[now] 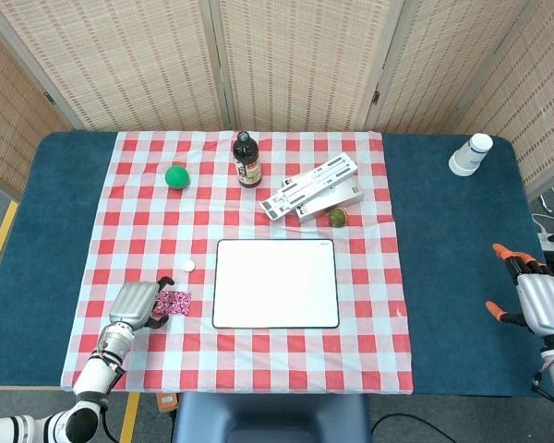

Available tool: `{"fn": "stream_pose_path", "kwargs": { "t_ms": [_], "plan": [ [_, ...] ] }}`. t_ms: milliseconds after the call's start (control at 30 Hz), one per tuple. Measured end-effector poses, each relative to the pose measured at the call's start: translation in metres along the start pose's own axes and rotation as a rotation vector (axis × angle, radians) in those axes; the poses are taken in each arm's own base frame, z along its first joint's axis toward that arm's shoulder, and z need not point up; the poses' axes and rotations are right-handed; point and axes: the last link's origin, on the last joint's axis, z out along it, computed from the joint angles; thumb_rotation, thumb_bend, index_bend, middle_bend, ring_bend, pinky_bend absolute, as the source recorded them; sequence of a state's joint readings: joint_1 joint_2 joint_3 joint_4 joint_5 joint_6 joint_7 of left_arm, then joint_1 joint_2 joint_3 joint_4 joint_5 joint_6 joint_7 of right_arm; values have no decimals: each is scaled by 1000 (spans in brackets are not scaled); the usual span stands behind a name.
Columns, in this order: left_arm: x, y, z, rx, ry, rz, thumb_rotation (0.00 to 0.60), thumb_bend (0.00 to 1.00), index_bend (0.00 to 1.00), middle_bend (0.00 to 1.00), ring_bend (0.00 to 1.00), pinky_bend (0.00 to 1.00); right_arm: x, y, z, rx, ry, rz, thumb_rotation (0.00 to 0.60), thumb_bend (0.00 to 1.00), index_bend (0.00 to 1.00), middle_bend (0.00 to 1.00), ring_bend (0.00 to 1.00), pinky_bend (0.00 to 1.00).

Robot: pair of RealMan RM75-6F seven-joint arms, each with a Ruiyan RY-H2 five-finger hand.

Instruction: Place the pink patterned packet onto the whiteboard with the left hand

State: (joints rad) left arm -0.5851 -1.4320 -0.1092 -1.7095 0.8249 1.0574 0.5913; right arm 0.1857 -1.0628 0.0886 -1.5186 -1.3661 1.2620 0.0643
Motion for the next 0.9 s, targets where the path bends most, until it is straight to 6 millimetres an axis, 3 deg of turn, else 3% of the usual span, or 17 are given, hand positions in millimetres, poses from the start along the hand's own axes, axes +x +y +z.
{"fn": "stream_pose_path", "kwargs": {
  "t_ms": [367,900],
  "plan": [
    [1,-2,2,12,7,-5,600,264,252,1000,1000,964,1,-7,-7,64,73,-30,600,154,84,145,3,256],
    [4,-6,5,38,-4,0,600,263,269,1000,1000,964,-1,-6,-7,56,45,-41,600,154,79,138,0,256]
  ]
}}
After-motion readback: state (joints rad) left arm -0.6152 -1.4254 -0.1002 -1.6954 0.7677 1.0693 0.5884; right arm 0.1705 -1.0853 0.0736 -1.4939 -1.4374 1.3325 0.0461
